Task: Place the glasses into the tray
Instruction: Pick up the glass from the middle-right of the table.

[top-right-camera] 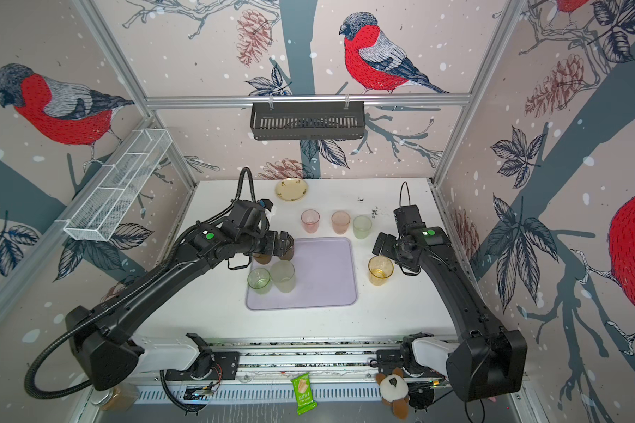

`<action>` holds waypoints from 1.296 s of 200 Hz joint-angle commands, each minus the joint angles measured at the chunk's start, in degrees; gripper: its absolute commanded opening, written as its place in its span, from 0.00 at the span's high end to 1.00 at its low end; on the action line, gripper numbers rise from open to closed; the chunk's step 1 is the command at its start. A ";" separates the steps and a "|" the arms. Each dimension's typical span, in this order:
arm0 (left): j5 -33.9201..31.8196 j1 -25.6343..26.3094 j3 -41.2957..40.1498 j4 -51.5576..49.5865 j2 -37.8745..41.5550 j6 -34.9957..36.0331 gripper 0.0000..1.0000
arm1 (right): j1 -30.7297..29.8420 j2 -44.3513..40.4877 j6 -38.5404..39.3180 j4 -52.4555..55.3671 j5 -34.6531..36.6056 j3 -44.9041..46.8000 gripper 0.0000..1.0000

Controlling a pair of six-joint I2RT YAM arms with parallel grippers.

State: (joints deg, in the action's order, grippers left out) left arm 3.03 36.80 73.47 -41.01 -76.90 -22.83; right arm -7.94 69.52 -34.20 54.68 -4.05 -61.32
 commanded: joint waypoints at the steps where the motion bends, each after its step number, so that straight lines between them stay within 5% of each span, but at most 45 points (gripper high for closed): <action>1: 2.24 -0.15 2.70 2.77 -2.09 0.60 0.04 | 2.56 -1.16 2.55 1.28 -2.12 1.29 0.01; 88: 5.58 -0.15 2.42 5.60 -4.79 -1.70 0.04 | 4.09 -2.08 4.05 -2.97 -2.58 10.17 0.05; 181: 4.20 -0.13 3.76 4.52 -4.84 -2.79 0.04 | -5.51 4.65 1.74 -6.54 5.18 9.95 0.27; 259: 4.14 -0.06 4.22 4.44 -5.54 -2.29 0.04 | -5.68 4.92 1.47 -6.47 7.36 8.88 0.44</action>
State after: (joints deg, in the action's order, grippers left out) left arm 7.40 36.75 76.99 -37.26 -82.15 -25.26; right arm -13.58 74.22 -31.79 47.92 1.61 -51.86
